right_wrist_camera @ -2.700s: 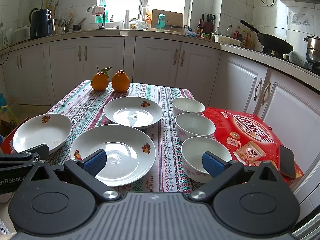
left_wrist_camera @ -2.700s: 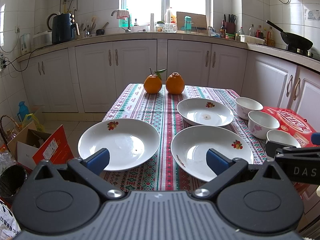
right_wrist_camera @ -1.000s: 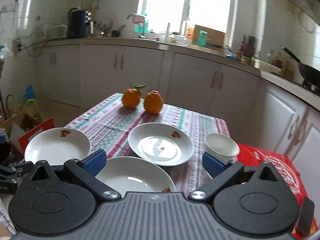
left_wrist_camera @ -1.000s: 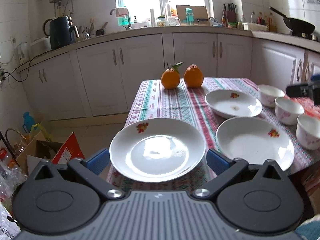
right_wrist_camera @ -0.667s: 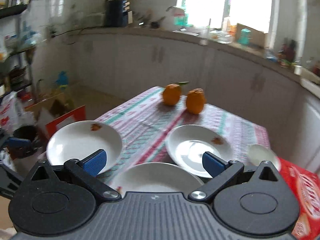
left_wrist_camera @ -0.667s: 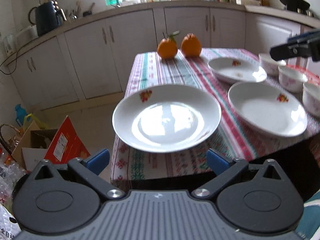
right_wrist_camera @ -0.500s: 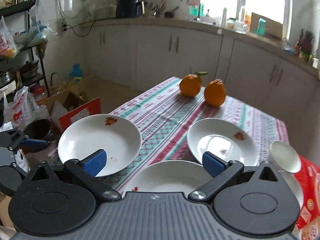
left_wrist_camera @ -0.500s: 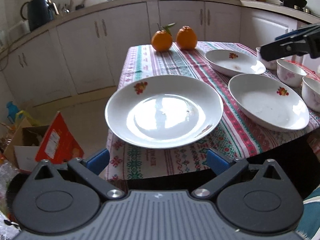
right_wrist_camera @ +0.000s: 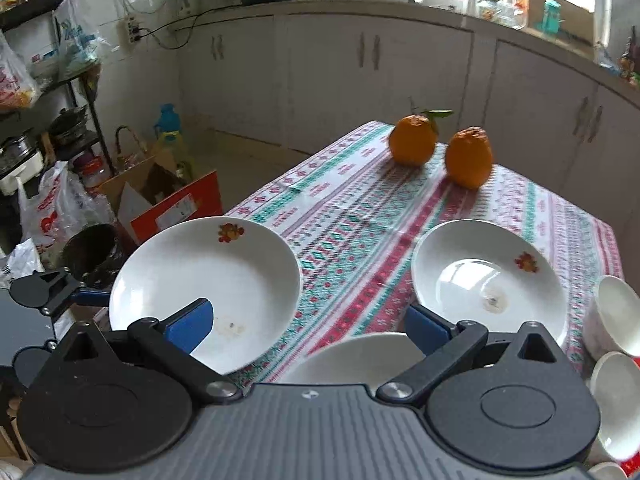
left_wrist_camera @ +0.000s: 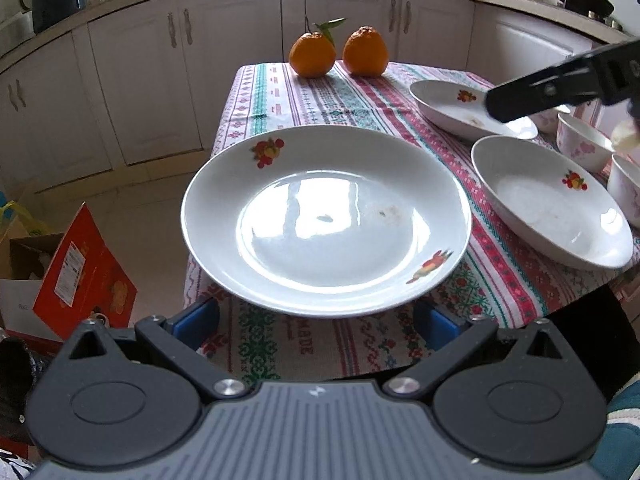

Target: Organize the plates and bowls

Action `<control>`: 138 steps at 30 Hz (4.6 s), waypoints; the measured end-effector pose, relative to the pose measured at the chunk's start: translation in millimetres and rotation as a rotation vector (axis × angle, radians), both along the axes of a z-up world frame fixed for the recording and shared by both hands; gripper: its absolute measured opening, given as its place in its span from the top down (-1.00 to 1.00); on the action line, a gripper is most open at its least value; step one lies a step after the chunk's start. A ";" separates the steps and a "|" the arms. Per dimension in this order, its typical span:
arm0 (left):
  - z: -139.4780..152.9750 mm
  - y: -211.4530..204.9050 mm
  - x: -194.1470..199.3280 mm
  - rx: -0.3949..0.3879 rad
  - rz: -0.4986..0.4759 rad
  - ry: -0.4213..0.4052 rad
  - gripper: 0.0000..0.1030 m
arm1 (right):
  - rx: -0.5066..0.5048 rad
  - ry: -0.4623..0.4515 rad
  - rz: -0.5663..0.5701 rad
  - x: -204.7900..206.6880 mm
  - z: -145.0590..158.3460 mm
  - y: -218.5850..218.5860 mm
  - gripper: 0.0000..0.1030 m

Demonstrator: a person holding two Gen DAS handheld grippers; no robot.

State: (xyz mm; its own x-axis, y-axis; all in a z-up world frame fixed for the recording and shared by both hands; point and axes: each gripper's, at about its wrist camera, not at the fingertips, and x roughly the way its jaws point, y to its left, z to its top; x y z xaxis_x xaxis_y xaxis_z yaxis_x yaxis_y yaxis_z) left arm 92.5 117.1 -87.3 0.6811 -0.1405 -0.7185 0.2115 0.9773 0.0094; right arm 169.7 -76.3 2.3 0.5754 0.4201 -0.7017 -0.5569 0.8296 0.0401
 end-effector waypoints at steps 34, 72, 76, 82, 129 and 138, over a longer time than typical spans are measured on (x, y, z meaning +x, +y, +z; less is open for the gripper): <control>1.3 9.8 6.1 -0.014 -0.103 -0.007 -0.99 | 0.021 0.339 0.377 122.9 -41.3 85.0 -1.00; 18.2 31.5 35.2 0.034 -0.374 0.069 -0.97 | 0.146 0.496 0.285 126.8 -54.6 51.5 -0.56; 18.5 30.8 42.7 0.042 -0.385 0.062 -0.97 | 0.138 0.484 0.272 131.1 -55.0 51.7 -0.56; 16.3 28.1 58.3 0.048 -0.403 0.051 -0.97 | 0.142 0.466 0.241 142.2 -52.4 46.8 -0.57; 9.5 17.5 118.3 0.055 -0.448 0.030 -0.96 | 0.112 0.405 0.153 184.5 -56.7 38.7 -0.72; 14.9 21.3 98.1 0.083 -0.421 0.012 -0.98 | 0.111 0.316 0.171 165.0 -36.0 34.0 -1.00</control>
State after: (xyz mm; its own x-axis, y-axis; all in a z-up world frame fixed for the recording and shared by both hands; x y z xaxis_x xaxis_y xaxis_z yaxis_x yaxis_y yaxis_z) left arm 190.6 138.3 -72.4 0.5686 -0.3457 -0.7465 0.5924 0.8017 0.0799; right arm 334.7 -42.3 -33.6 0.2523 0.5747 -0.7785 -0.6330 0.7065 0.3164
